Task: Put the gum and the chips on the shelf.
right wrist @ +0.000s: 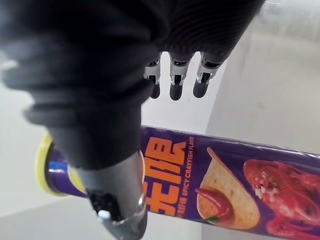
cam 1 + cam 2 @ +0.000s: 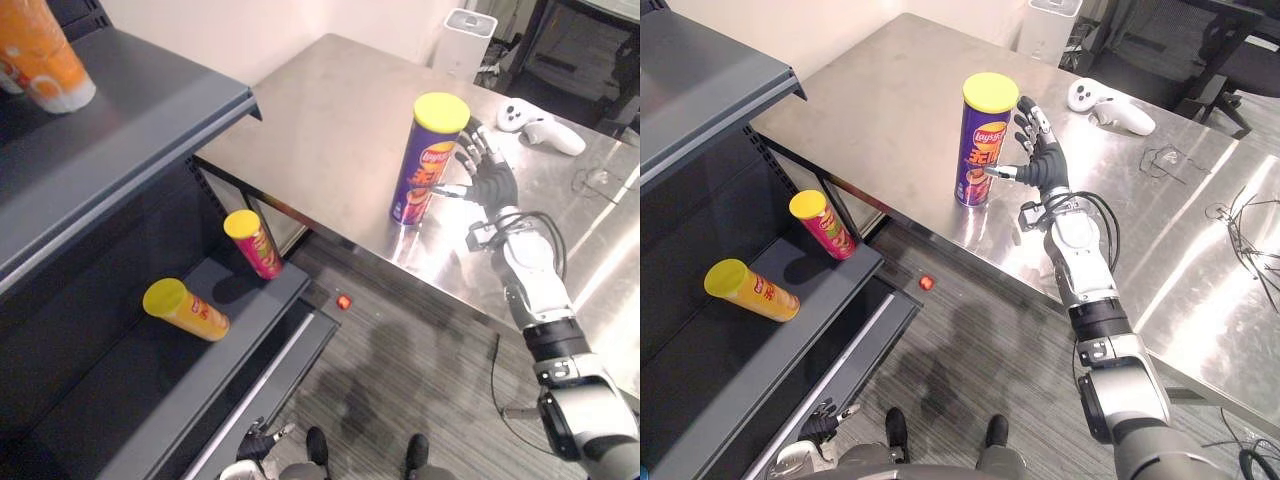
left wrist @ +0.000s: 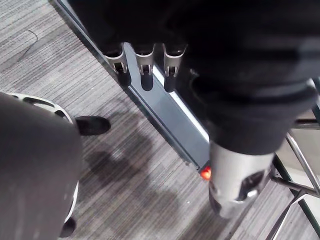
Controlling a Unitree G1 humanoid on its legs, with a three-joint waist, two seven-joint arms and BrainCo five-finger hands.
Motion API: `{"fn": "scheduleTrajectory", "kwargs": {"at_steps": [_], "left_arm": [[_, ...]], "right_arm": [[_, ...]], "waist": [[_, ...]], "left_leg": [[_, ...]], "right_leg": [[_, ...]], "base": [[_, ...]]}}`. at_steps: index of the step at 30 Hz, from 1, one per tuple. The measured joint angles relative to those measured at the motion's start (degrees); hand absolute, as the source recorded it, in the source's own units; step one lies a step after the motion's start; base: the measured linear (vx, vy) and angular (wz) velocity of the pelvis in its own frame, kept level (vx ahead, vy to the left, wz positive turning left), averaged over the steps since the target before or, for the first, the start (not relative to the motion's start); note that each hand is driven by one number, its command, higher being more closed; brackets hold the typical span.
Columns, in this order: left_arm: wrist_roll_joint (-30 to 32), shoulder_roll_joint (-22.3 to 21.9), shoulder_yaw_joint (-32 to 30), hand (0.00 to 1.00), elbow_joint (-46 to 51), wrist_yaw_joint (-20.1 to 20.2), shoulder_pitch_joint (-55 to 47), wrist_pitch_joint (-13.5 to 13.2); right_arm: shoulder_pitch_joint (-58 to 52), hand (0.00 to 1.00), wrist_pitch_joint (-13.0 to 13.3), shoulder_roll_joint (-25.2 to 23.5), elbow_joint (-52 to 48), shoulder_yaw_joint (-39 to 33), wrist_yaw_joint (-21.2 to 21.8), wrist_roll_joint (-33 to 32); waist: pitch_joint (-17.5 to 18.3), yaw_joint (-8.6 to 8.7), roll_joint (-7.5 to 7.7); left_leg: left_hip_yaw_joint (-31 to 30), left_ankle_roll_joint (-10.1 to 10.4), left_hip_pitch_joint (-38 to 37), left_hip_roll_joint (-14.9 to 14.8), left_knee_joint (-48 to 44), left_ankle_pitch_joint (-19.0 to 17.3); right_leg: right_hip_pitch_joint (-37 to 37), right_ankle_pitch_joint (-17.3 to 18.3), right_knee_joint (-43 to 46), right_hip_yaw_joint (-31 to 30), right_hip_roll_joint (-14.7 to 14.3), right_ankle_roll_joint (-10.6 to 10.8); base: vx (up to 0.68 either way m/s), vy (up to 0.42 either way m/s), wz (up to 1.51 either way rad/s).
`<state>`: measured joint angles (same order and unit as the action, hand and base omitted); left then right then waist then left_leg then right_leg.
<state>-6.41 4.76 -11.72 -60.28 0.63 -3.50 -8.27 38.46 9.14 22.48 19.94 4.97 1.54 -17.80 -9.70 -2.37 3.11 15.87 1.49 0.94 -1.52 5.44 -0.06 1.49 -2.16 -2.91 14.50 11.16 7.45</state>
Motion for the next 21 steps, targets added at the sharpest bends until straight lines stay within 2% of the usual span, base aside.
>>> {"fn": "scheduleTrajectory", "kwargs": {"at_steps": [13, 18, 19, 21], "left_arm": [[-0.97, 0.05, -0.44, 0.00, 1.60, -0.37, 0.15, 0.00], [-2.07, 0.00, -0.44, 0.00, 2.09, -0.48, 0.16, 0.01], [-2.07, 0.04, -0.43, 0.00, 2.08, -0.48, 0.15, 0.03], [-2.07, 0.05, -0.43, 0.00, 2.09, -0.48, 0.15, 0.02]], "right_arm": [[5.80, 0.00, -1.04, 0.07, 4.17, -0.11, -1.73, 0.08], [8.78, 0.00, -1.25, 0.02, 5.92, -0.05, -1.83, 0.32], [9.46, 1.00, -1.36, 0.05, 5.92, -0.05, -1.87, 0.36], [10.65, 1.00, -1.35, 0.08, 5.91, -0.06, -1.94, 0.45]], "waist": [[-1.99, -0.62, -0.03], [-2.37, -1.44, -0.07], [-2.37, -1.38, -0.07], [-2.36, -1.37, -0.07]], "left_leg": [[-2.42, -0.01, 1.97, -0.08, 0.03, 0.99], [-2.54, 0.14, 2.31, -0.27, 0.05, 1.41], [-2.59, 0.18, 2.41, -0.35, 0.05, 1.51], [-2.66, 0.25, 2.88, -0.50, 0.05, 1.72]], "right_leg": [[0.33, -0.77, -0.40, 2.42, -0.16, -0.74], [0.34, -0.79, -0.93, 2.27, -0.28, -0.70], [0.38, -0.79, -0.93, 2.24, -0.34, -0.69], [0.81, -0.79, -0.88, 2.21, -0.46, -0.69]], "base": [[-0.01, -0.021, 0.09], [-0.03, -0.023, 0.03], [-0.04, -0.027, 0.01], [-0.05, -0.023, 0.01]]}}
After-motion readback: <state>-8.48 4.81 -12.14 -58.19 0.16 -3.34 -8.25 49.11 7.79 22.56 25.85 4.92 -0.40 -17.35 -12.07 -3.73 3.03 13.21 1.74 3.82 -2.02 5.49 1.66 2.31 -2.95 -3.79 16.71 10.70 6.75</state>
